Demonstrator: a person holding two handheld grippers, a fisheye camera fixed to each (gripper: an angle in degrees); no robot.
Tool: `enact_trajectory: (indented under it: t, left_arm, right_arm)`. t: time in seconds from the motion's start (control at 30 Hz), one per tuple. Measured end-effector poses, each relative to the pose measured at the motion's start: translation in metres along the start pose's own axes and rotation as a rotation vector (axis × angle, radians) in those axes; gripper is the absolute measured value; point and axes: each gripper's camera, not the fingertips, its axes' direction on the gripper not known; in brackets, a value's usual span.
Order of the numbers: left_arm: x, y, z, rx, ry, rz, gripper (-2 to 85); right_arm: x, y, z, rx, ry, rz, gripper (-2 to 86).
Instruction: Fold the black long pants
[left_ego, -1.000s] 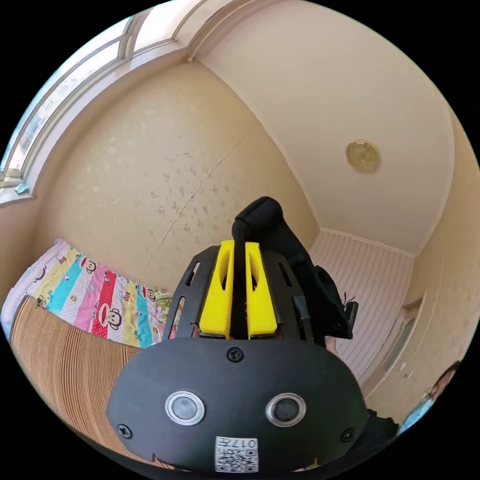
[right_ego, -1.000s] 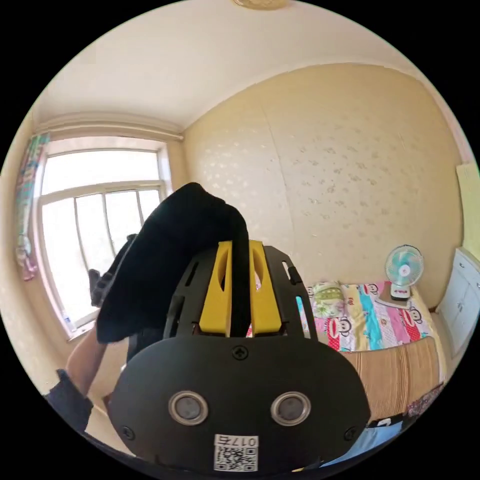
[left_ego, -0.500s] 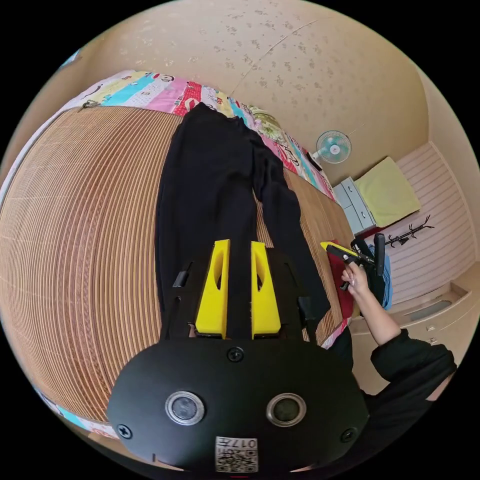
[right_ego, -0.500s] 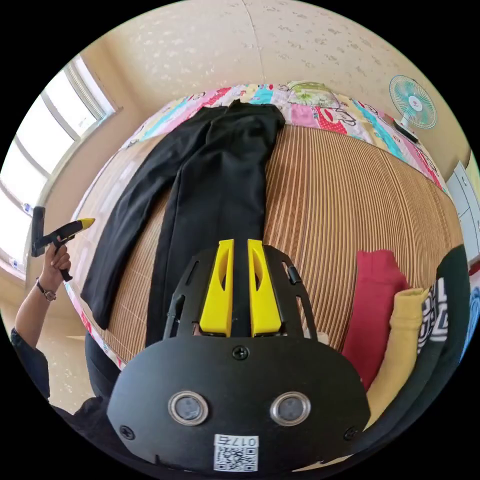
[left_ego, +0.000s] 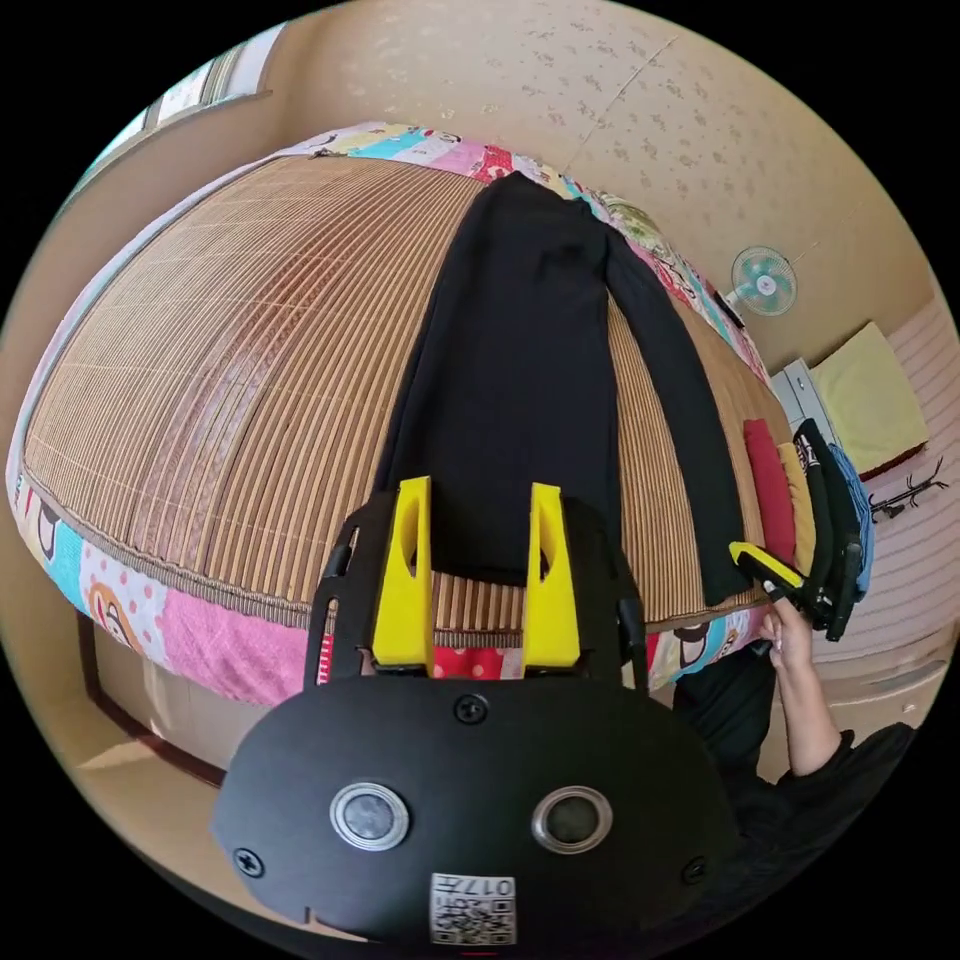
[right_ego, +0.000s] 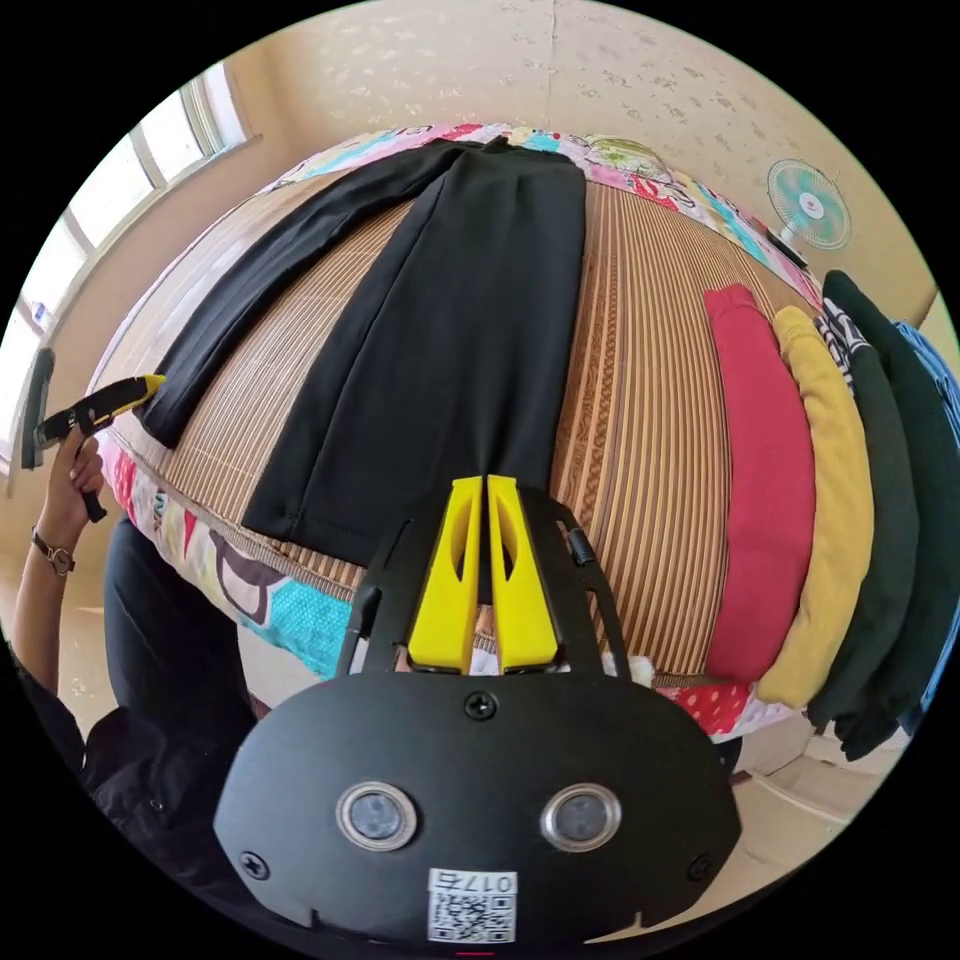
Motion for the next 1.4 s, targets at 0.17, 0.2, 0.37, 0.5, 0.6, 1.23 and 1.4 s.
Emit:
enact_trajectory:
  t: [0.17,0.2,0.37,0.5,0.6,1.23,1.4]
  left_arm:
    - [-0.003,0.023,0.018,-0.056,0.152,-0.012,5.0]
    - [0.0,0.032,0.017,-0.038,0.122,0.006,3.9]
    - [0.021,0.037,0.008,-0.105,0.003,0.157,0.6]
    - [0.02,0.023,0.005,-0.265,-0.026,0.218,-0.6]
    - [-0.001,0.021,0.001,-0.343,0.075,0.169,-0.8]
    - [-0.026,0.126,-0.106,0.06,0.051,0.147,-0.8]
    - [0.002,0.114,-0.118,0.045,0.264,0.183,0.0]
  right_arm:
    - [0.009,0.018,-0.011,-0.046,-0.005,-0.033,1.3]
    - [0.014,0.021,-0.014,-0.051,-0.012,-0.032,1.3]
    - [0.032,0.035,-0.026,-0.035,-0.01,-0.033,1.4]
    - [0.051,0.041,-0.038,-0.056,-0.051,-0.024,1.5]
    - [0.067,0.046,-0.047,-0.115,-0.104,-0.019,1.5]
    - [0.203,0.195,-0.124,0.106,-0.403,0.256,7.0]
    - [0.225,0.223,-0.144,0.138,-0.51,0.319,3.4]
